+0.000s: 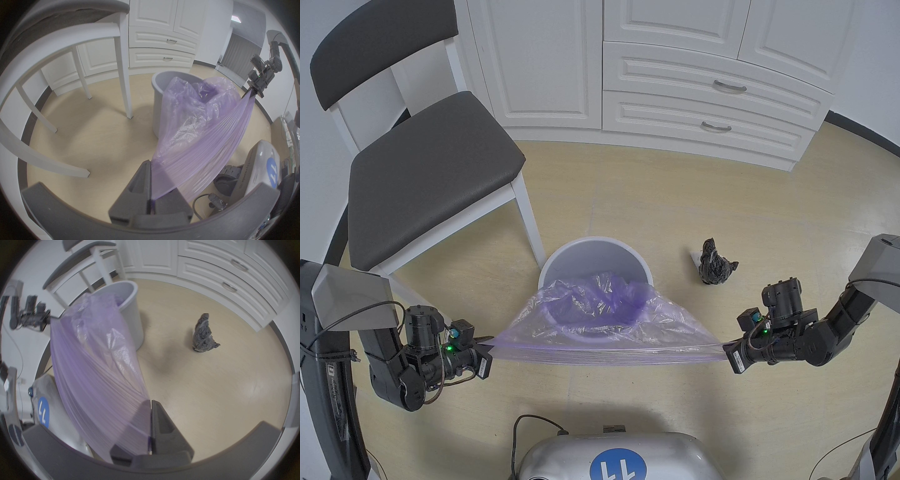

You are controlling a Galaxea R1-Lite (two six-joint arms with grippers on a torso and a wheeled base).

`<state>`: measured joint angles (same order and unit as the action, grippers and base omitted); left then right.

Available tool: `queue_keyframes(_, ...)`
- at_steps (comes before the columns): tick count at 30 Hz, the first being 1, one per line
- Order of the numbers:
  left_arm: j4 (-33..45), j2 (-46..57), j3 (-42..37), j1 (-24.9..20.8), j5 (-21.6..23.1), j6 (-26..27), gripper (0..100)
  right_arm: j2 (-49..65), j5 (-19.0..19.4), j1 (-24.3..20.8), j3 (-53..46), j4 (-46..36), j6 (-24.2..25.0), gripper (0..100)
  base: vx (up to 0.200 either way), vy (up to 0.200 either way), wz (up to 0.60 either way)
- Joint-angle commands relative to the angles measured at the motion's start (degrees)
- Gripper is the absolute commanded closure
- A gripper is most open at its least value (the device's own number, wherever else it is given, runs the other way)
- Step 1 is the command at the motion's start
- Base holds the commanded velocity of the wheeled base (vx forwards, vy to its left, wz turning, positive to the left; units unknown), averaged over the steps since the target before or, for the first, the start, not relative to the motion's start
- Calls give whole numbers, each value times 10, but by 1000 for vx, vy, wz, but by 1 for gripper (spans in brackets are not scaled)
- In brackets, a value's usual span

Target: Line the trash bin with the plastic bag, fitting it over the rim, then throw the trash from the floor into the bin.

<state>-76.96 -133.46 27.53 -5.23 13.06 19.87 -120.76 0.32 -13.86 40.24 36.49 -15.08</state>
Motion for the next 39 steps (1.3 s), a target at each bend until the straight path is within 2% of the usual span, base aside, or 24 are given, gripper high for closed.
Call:
queue_keyframes(1,-2,-41,29,-8,-25,-5,100,-57,-16,-30,23,63,52,100,0,0,0)
queue_keyframes(7,-4,-43,41,-15,-44,-23,100,-89,-34,-43,27,148,88,100,0,0,0)
queue_keyframes(9,-5,-43,51,-23,-55,-45,100,-103,-44,-47,33,187,97,100,0,0,0)
queue_keyframes(11,-3,-44,82,-39,-94,-92,100,-115,-55,-48,50,222,115,100,0,0,0)
queue_keyframes(15,-5,-51,102,-47,-116,-115,100,-117,-66,-52,68,235,145,100,0,0,0)
queue_keyframes(26,-4,-36,84,-49,-116,-115,100,-105,-68,-52,45,238,144,100,0,0,0)
queue_keyframes(31,-6,-32,64,-55,-112,-111,100,-110,-67,-52,30,238,114,100,0,0,0)
queue_keyframes(39,-9,-34,66,-63,-116,-112,100,-128,-69,-71,32,249,112,100,0,0,0)
